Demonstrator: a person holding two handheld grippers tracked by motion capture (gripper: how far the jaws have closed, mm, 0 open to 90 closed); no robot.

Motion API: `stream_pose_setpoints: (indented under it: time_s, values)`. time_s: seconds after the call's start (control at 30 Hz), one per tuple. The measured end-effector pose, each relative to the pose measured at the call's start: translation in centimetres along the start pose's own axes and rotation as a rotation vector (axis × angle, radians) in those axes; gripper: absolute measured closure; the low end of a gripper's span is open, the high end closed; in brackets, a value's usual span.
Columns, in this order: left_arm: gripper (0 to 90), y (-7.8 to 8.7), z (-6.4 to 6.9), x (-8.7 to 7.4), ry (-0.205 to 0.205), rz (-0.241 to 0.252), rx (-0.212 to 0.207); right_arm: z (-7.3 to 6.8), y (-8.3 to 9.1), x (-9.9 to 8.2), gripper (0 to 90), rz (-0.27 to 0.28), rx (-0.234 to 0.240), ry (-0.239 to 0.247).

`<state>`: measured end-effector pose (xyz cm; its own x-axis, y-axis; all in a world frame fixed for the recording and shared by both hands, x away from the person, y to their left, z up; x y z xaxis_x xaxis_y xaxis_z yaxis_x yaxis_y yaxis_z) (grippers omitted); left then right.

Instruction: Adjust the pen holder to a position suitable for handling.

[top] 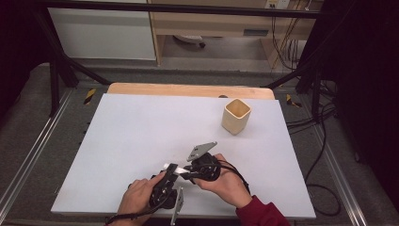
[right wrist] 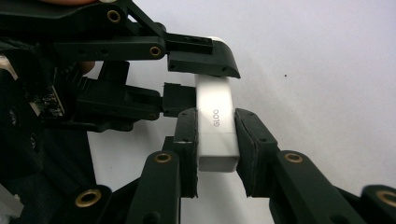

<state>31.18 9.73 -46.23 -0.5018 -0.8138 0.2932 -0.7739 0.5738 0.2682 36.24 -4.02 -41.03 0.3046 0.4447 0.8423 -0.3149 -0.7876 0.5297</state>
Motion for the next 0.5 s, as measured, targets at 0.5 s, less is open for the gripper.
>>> stream_pose_setpoints:
  time_s: [0.5]
  values:
    - [68.6,0.03,0.04,0.01,-0.019,-0.005,-0.034,0.03,-0.07,-0.1,70.8,0.001,0.013,-0.001]
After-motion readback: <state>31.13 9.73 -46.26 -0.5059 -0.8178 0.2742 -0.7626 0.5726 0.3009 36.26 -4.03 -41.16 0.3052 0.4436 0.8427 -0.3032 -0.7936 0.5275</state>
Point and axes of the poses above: each handheld gripper's, and its own axes: y roughly backward along the jaws, x roughly out of its top, z roughly to its right, the point moved 3 cm from there along -y, roughly forward along the jaws, and after that the axes turned 14 degrees about z, right-handed, at the moved point
